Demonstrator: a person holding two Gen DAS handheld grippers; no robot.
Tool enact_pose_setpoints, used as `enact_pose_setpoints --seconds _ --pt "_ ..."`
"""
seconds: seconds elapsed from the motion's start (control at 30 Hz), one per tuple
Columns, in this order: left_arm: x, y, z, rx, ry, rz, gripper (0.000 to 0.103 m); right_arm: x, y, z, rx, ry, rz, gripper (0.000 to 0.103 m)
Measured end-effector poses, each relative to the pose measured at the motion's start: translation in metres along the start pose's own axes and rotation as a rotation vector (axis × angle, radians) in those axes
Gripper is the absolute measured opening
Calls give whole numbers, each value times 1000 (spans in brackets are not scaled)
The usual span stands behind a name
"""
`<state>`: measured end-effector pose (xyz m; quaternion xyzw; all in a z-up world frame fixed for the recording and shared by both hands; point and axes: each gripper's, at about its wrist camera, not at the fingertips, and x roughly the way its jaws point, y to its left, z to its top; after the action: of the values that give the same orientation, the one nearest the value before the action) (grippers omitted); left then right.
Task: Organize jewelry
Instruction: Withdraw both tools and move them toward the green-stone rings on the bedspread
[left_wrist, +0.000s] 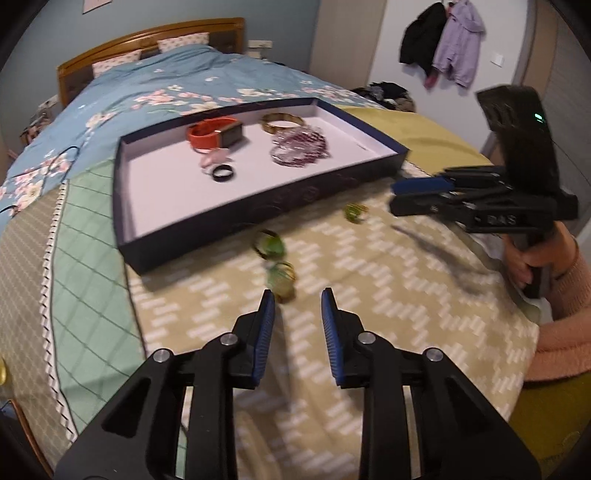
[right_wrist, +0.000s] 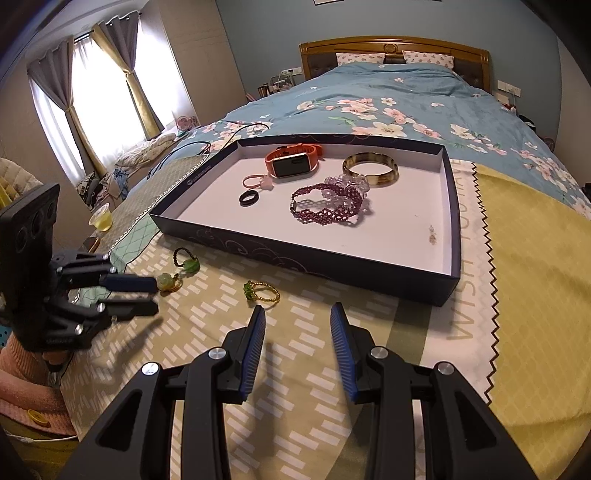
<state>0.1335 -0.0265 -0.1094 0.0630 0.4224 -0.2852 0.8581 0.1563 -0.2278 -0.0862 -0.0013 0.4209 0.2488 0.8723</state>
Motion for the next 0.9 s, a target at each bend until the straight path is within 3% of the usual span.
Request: enact_pose_setpoints --seconds 0.6,0.7,0.9 --pt "-13 34 4 -113 -44 79 28 16 23 15 -66 11 42 34" --pt "-17 41 6 -135 -53 79 27 18 23 15 -71 17 43 34" --pt "-7 27 10 -88 -39 37 27 21 26 16 -79 28 45 34"
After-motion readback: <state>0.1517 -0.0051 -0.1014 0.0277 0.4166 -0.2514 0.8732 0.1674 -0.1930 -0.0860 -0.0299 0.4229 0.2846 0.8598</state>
